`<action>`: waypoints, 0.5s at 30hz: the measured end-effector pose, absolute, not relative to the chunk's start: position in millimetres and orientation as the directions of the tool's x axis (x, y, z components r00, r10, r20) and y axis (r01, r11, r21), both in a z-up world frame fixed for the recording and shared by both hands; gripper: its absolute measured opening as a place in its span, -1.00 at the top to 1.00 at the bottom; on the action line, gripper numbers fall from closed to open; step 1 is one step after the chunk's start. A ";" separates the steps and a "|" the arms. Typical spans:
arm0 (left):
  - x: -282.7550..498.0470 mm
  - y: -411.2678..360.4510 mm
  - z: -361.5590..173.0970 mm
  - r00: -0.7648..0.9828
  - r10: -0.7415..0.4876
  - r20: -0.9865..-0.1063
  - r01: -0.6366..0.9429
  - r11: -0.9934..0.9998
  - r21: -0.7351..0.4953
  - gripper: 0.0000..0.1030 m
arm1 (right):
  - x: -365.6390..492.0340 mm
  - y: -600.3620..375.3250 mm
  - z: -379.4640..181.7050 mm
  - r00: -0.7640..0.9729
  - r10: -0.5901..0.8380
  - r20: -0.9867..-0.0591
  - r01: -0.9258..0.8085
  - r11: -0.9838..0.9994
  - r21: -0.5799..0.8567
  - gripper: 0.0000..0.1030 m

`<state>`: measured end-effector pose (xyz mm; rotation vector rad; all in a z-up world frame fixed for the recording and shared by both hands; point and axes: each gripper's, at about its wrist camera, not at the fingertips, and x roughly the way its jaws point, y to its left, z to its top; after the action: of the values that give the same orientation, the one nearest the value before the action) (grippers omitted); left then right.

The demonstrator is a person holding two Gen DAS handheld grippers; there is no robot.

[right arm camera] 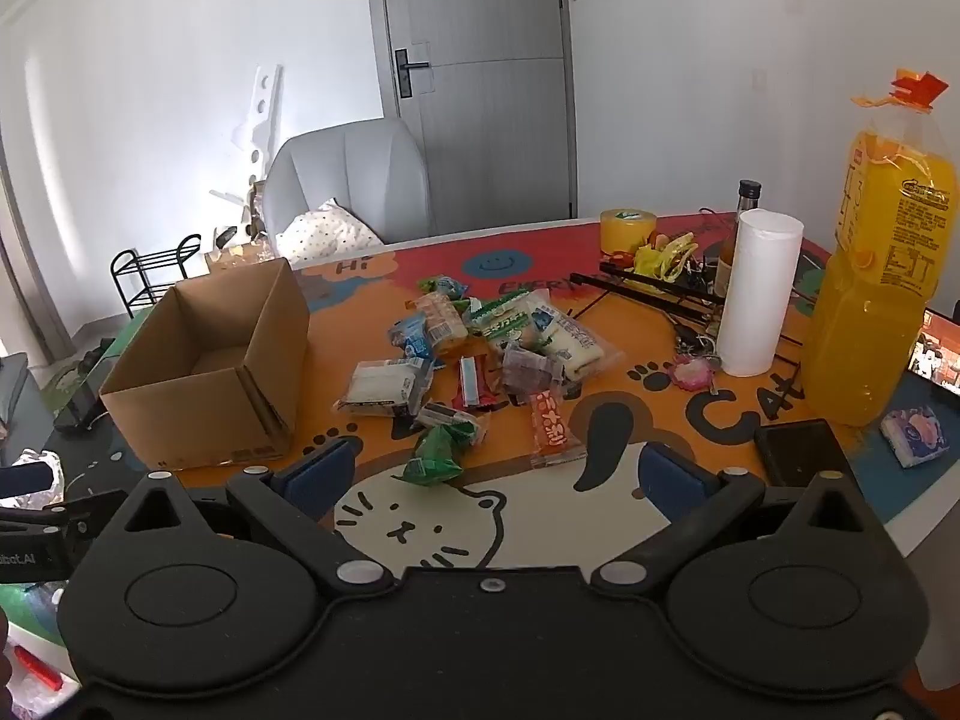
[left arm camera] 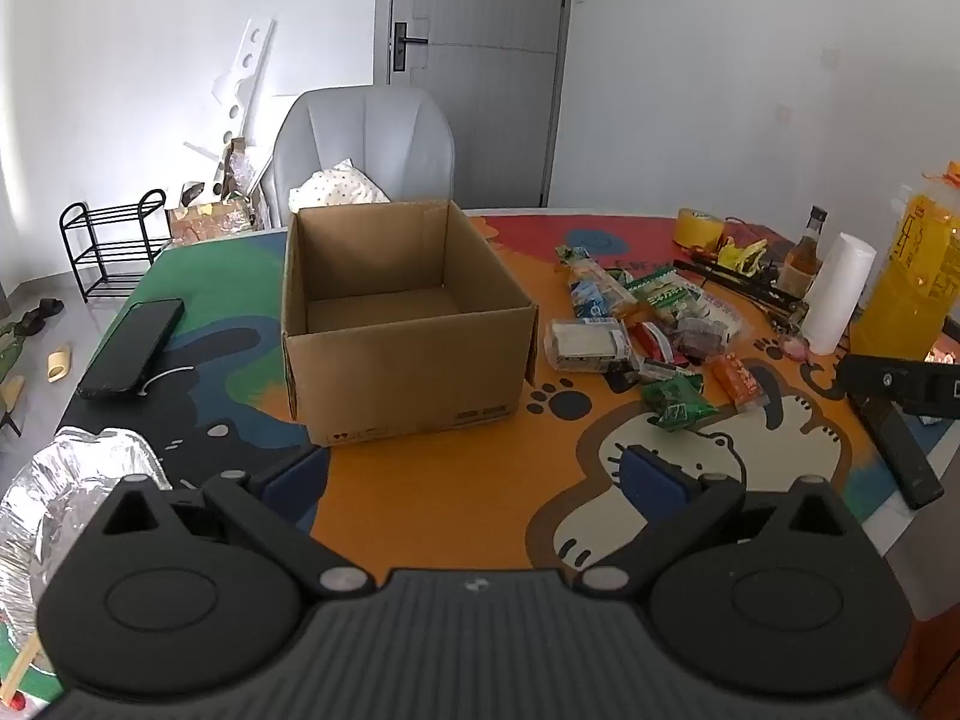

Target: Organize snacks

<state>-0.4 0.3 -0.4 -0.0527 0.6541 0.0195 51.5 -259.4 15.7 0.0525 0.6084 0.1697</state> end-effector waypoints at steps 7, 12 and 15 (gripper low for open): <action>-2.8 -3.5 4.0 0.799 -0.009 -0.601 -0.020 0.999 -0.042 -1.00 | 51.6 -261.9 16.4 0.810 0.165 -0.562 -0.124 0.986 0.111 -1.00; -1.6 -0.3 0.6 0.799 -0.020 -0.601 -0.015 0.998 -0.053 -1.00 | 51.3 -260.9 18.8 0.801 0.170 -0.573 -0.140 0.985 0.096 -1.00; -2.0 0.8 0.7 0.801 -0.018 -0.599 -0.019 0.998 -0.057 -1.00 | 51.8 -260.3 18.4 0.802 0.169 -0.573 -0.137 0.986 0.098 -1.00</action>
<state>-2.0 0.8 0.7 -0.0609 0.6424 0.0006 51.8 -260.3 18.4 0.0525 0.6191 0.1642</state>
